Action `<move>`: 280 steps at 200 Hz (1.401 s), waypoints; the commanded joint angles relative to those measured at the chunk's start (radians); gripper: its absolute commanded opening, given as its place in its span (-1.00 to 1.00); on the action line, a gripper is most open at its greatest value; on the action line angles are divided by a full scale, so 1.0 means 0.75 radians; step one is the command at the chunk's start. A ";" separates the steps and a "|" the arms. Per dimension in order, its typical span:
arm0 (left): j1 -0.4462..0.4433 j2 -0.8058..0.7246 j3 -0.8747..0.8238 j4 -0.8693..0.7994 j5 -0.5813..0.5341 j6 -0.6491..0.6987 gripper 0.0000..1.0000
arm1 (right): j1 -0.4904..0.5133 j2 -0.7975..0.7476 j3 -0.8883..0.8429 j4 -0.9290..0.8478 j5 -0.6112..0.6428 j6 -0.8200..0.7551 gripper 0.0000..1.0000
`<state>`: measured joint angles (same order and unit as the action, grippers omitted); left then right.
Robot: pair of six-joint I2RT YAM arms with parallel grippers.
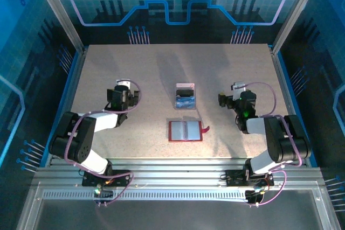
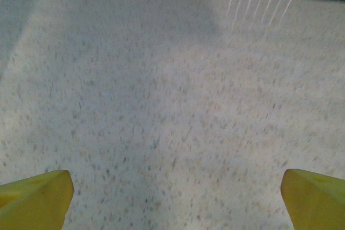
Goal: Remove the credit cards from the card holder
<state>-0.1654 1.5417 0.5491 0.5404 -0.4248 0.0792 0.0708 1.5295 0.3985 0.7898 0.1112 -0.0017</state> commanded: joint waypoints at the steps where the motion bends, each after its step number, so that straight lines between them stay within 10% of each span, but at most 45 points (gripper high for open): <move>1: 0.128 -0.038 -0.087 0.232 0.257 -0.070 0.99 | -0.014 0.017 -0.010 0.155 -0.025 0.004 0.99; 27: 0.221 0.030 -0.249 0.596 0.452 -0.116 0.99 | -0.012 0.013 -0.006 0.143 -0.022 0.002 0.99; 280: 0.210 0.012 -0.215 0.499 0.486 -0.091 0.99 | 0.012 0.016 -0.009 0.152 -0.027 -0.026 0.99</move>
<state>-0.0010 1.5459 0.3813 0.8738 -0.0872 0.0170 0.0731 1.5387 0.3923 0.8551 0.0956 -0.0113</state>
